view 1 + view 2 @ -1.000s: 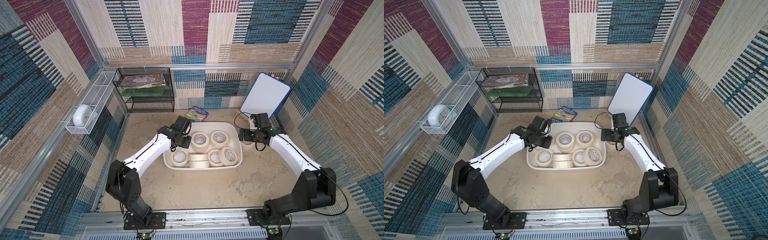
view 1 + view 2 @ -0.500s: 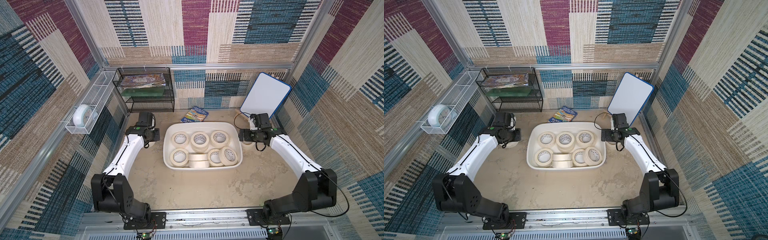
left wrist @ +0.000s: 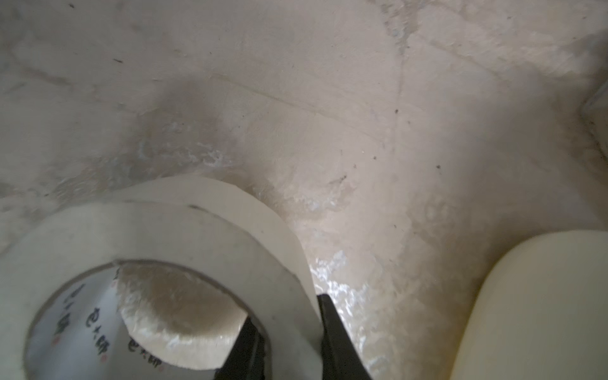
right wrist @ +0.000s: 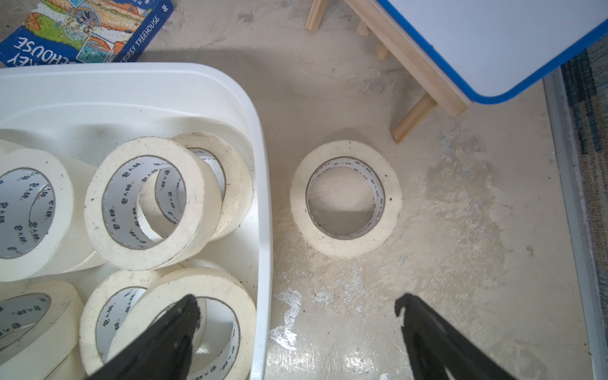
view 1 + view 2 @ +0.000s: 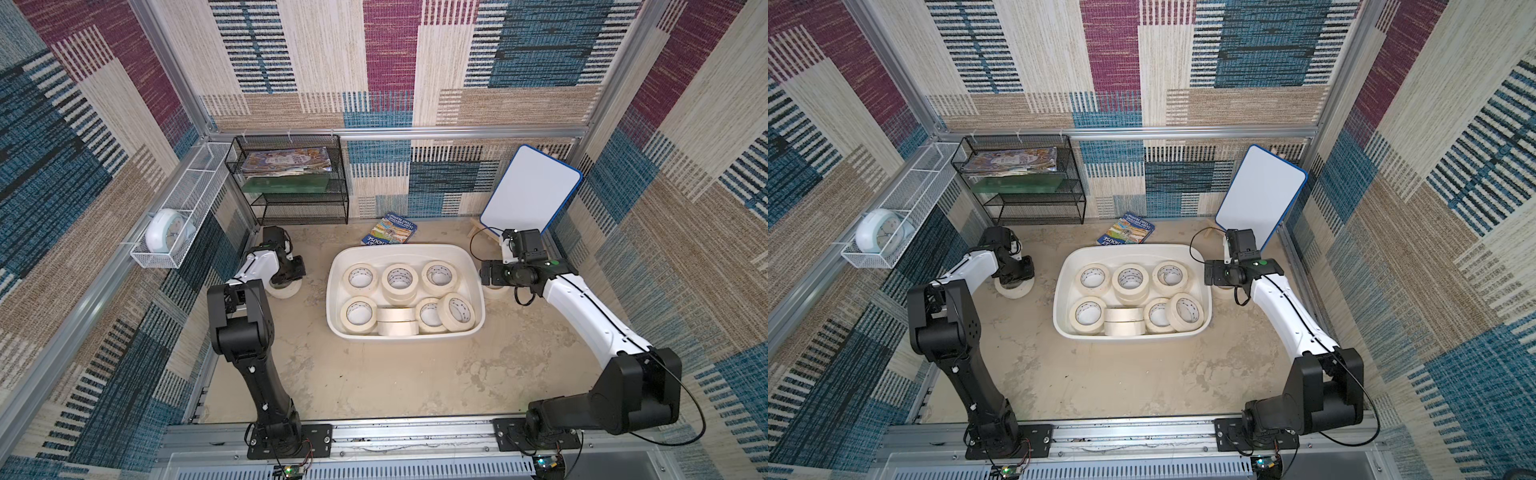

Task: Take out the art tape in the storage box
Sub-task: Place the art tape at the center of the board, then pick up the art tape from the storage box.

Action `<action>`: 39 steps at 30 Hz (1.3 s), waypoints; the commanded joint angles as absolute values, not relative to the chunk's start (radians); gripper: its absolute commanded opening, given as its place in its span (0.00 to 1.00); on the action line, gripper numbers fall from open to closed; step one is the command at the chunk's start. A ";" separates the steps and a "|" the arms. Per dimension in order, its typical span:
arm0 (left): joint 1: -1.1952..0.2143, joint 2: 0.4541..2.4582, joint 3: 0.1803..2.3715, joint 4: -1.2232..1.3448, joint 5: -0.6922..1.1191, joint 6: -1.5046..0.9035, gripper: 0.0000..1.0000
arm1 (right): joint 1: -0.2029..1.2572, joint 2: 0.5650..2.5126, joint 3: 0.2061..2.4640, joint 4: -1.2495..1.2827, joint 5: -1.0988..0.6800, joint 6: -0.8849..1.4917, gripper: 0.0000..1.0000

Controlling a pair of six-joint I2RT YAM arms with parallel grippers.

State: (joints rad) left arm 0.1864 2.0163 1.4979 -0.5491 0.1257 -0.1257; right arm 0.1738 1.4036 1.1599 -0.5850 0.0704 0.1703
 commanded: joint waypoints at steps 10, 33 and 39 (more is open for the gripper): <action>0.214 2.145 1.616 -0.608 0.081 -0.098 0.03 | 0.195 1.389 1.136 -0.600 0.024 0.156 0.99; 0.056 1.581 1.356 -0.638 0.000 -0.095 0.95 | 0.342 1.736 1.365 -0.590 -0.045 0.169 0.74; -0.140 1.397 1.264 -0.649 -0.051 -0.178 0.95 | 0.341 1.846 1.394 -0.563 -0.038 0.164 0.68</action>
